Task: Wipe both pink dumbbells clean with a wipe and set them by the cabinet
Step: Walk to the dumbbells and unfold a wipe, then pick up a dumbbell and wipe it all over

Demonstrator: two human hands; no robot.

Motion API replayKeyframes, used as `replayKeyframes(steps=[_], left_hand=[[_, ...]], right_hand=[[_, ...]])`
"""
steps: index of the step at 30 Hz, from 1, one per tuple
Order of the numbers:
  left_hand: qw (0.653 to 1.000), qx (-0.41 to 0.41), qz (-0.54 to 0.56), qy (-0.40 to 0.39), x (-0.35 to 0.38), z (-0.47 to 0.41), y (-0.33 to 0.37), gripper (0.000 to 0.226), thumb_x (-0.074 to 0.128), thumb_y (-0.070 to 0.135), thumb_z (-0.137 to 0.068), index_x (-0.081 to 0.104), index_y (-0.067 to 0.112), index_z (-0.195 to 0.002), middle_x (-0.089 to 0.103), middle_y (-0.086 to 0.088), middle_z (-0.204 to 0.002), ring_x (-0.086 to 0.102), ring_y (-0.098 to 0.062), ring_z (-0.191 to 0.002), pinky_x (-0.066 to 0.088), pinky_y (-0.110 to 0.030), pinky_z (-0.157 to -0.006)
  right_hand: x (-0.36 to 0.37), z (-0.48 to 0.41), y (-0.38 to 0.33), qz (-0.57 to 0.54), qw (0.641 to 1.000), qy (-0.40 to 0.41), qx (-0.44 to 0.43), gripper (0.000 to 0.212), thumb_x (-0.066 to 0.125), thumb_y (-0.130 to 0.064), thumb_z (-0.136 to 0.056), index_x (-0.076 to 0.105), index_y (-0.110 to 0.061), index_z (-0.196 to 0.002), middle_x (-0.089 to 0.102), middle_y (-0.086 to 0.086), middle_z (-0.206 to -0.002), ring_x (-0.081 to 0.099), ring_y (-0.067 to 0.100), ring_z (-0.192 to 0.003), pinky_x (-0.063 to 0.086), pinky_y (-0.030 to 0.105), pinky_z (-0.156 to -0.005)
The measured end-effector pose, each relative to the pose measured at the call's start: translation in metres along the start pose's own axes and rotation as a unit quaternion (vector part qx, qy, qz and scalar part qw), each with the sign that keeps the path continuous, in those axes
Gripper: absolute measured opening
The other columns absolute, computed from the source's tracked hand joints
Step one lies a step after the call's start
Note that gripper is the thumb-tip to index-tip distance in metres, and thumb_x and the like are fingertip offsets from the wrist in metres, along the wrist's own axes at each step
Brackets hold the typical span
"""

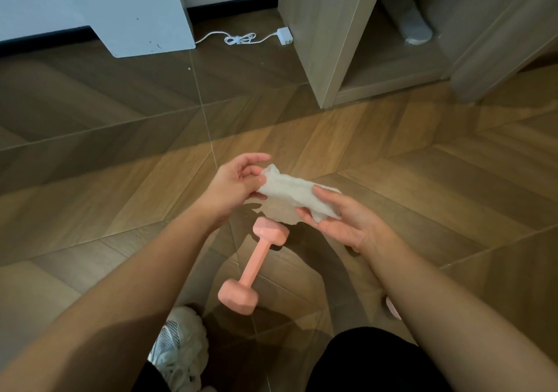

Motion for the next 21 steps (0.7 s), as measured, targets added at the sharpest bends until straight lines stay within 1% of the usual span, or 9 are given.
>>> replayKeyframes(steps=[4, 8, 10, 11, 13, 16, 18, 19, 21], left_hand=[[0.998, -0.039, -0.029, 0.034, -0.005, -0.002, -0.020, 0.033, 0.054, -0.008, -0.093, 0.059, 0.008, -0.122, 0.067, -0.007, -0.093, 0.068, -0.015, -0.081, 0.060, -0.027, -0.072], [0.984, -0.137, -0.075, 0.089, -0.010, -0.001, -0.058, 0.023, 0.054, 0.000, -0.096, 0.059, 0.004, -0.118, 0.065, -0.012, -0.094, 0.066, -0.018, -0.076, 0.060, -0.028, -0.071], [0.948, -0.207, -0.216, 0.108, -0.015, 0.004, -0.087, 0.023, 0.052, 0.008, -0.097, 0.061, 0.000, -0.116, 0.065, -0.013, -0.096, 0.065, -0.025, -0.087, 0.057, -0.037, -0.082], [0.923, -0.235, -0.289, 0.094, -0.014, 0.008, -0.100, 0.024, 0.051, 0.012, -0.096, 0.062, 0.000, -0.114, 0.065, -0.015, -0.099, 0.064, -0.028, -0.094, 0.054, -0.037, -0.085], [0.895, -0.276, -0.347, 0.040, -0.005, 0.017, -0.126, 0.025, 0.053, 0.018, -0.093, 0.062, 0.001, -0.110, 0.061, -0.012, -0.100, 0.059, -0.026, -0.095, 0.048, -0.033, -0.077], [0.894, -0.310, -0.323, -0.014, 0.011, 0.023, -0.154, 0.013, 0.059, 0.019, -0.090, 0.055, 0.012, -0.101, 0.054, -0.001, -0.085, 0.055, -0.012, -0.075, 0.044, -0.018, -0.054], [0.908, -0.322, -0.270, -0.005, 0.019, 0.021, -0.164, 0.014, 0.064, 0.016, -0.089, 0.050, 0.018, -0.088, 0.053, 0.002, -0.079, 0.050, -0.005, -0.065, 0.037, -0.010, -0.036], [0.916, -0.324, -0.238, 0.008, 0.021, 0.019, -0.171, 0.019, 0.066, 0.013, -0.088, 0.049, 0.019, -0.083, 0.053, 0.001, -0.077, 0.050, -0.006, -0.064, 0.037, -0.010, -0.035], [0.927, -0.336, -0.160, 0.034, 0.024, 0.017, -0.183, 0.018, 0.065, 0.007, -0.088, 0.050, 0.015, -0.082, 0.056, -0.004, -0.076, 0.052, -0.011, -0.064, 0.044, -0.017, -0.048]], right_hand=[[0.007, 0.002, 0.007, -0.017, 1.000, -0.022, 0.006, 0.041, 0.053, 0.002, -0.085, 0.049, 0.006, -0.126, 0.061, 0.028, -0.123, 0.064, 0.038, -0.109, 0.055, 0.048, -0.088], [-0.006, 0.006, 0.014, -0.029, 0.997, 0.061, 0.021, 0.031, 0.044, -0.002, -0.096, 0.049, 0.004, -0.126, 0.057, 0.029, -0.128, 0.063, 0.040, -0.108, 0.048, 0.049, -0.097], [-0.020, 0.009, 0.012, -0.029, 0.991, 0.134, 0.010, 0.032, 0.044, -0.004, -0.099, 0.046, 0.002, -0.131, 0.054, 0.028, -0.133, 0.057, 0.040, -0.117, 0.040, 0.050, -0.106], [-0.026, 0.010, 0.010, -0.022, 0.986, 0.164, -0.001, 0.033, 0.045, -0.004, -0.099, 0.045, 0.000, -0.132, 0.053, 0.027, -0.134, 0.056, 0.039, -0.119, 0.039, 0.051, -0.107], [-0.033, 0.013, 0.007, -0.006, 0.978, 0.208, -0.018, 0.033, 0.048, -0.005, -0.098, 0.045, -0.001, -0.131, 0.053, 0.026, -0.134, 0.057, 0.038, -0.118, 0.042, 0.050, -0.105], [-0.037, 0.017, 0.008, 0.020, 0.972, 0.233, -0.021, 0.032, 0.049, -0.006, -0.098, 0.047, -0.003, -0.130, 0.054, 0.025, -0.132, 0.058, 0.038, -0.116, 0.046, 0.049, -0.102], [-0.038, 0.018, 0.010, 0.043, 0.970, 0.237, -0.015, 0.028, 0.050, -0.006, -0.098, 0.048, -0.004, -0.126, 0.055, 0.024, -0.130, 0.060, 0.037, -0.115, 0.047, 0.049, -0.100], [-0.039, 0.018, 0.012, 0.056, 0.970, 0.238, -0.013, 0.028, 0.050, -0.007, -0.098, 0.048, -0.005, -0.125, 0.056, 0.024, -0.130, 0.060, 0.036, -0.115, 0.048, 0.049, -0.100], [-0.039, 0.018, 0.014, 0.081, 0.968, 0.237, -0.012, 0.031, 0.051, -0.007, -0.098, 0.047, -0.005, -0.128, 0.056, 0.023, -0.128, 0.060, 0.035, -0.114, 0.049, 0.049, -0.098]])
Point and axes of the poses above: each hand's wrist, its own z-axis away from the middle knuckle, its own x-axis out of the palm, y = z × x, the point moved 7 cm from there along -z, towards the middle knuckle
